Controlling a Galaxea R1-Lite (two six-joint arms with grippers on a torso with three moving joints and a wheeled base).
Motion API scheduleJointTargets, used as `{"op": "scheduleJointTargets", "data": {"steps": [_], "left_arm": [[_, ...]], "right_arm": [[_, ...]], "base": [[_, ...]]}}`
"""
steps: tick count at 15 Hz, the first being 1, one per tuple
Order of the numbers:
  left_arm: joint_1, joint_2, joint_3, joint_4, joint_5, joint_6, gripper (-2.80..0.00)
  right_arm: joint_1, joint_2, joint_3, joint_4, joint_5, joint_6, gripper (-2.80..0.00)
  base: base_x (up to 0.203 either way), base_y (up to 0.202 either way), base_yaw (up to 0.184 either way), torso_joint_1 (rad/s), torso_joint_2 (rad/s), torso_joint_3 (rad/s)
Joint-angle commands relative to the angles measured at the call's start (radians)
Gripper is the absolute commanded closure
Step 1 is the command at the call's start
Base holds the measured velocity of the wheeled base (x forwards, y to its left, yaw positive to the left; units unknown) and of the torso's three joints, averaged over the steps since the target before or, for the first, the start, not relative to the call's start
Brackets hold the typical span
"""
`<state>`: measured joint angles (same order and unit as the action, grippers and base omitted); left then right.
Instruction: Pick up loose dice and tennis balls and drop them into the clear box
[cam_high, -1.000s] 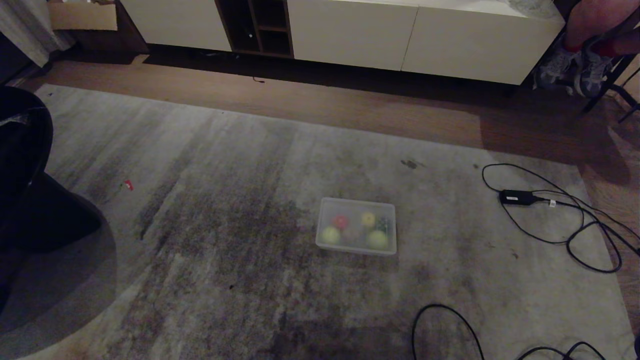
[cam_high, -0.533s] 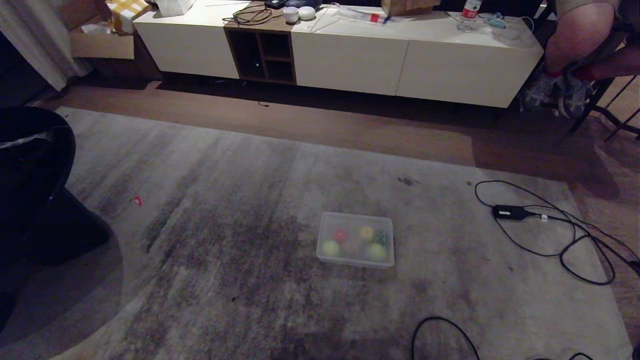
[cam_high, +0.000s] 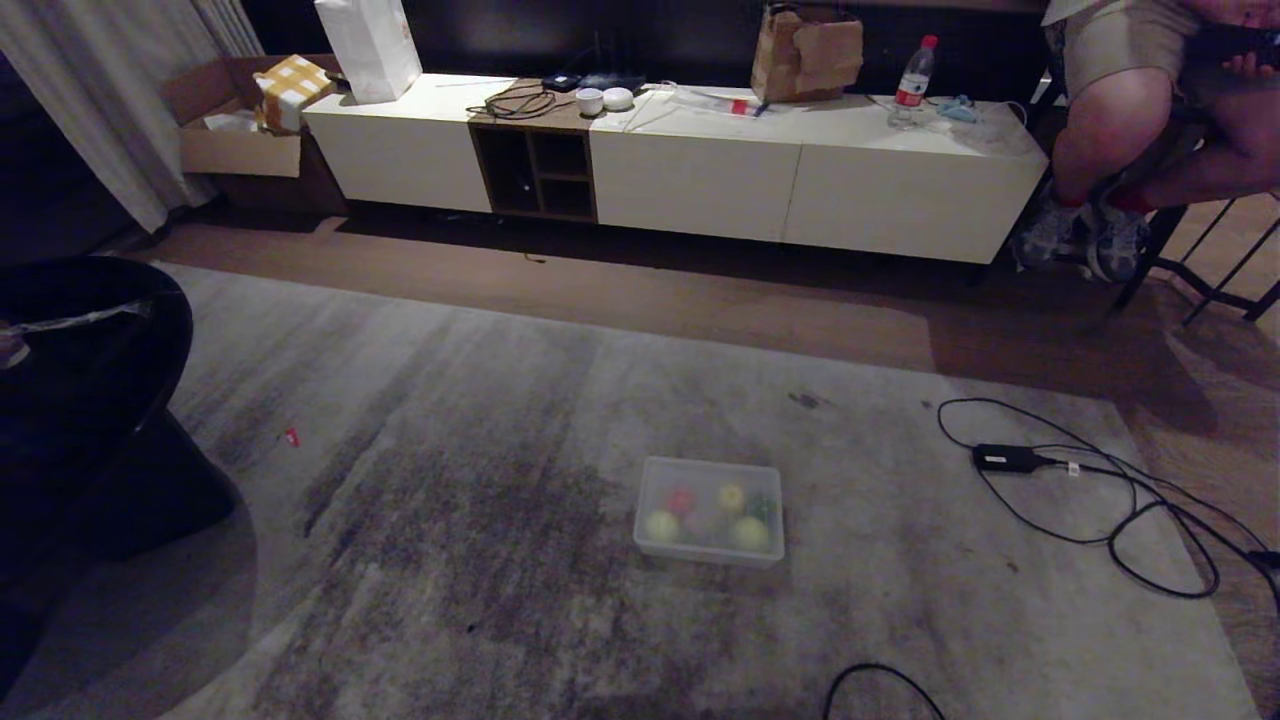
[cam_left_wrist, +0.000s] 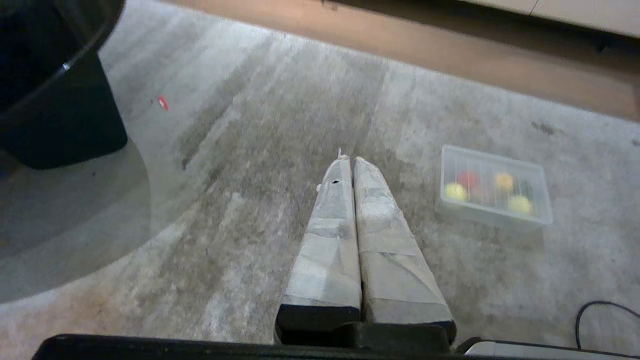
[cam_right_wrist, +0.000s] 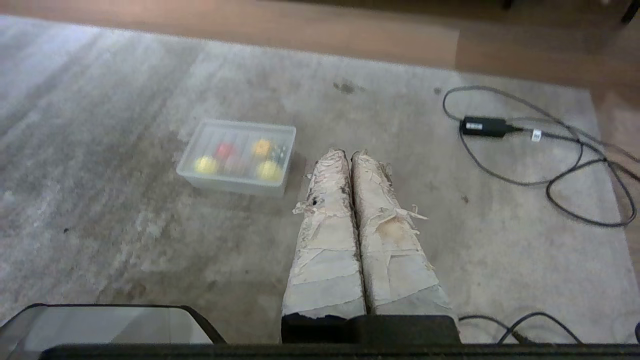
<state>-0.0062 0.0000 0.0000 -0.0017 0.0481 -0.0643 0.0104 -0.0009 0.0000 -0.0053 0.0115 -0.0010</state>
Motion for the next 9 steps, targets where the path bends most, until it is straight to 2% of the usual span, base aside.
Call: {"op": "scheduleJointTargets", "data": {"steps": [1,9], "left_arm": [[0.000,0.002,0.002,0.000,-0.001,0.003,0.00],[0.000,0.002,0.002,0.002,-0.001,0.001,0.00]], "right_arm": [[0.000,0.002,0.002,-0.001,0.001,-0.001,0.00],[0.000,0.002,0.002,-0.001,0.001,-0.001,0.00]], "base": [[0.000,0.000,0.000,0.001,0.00,0.203],[0.000,0.000,0.000,0.000,0.00,0.204]]}}
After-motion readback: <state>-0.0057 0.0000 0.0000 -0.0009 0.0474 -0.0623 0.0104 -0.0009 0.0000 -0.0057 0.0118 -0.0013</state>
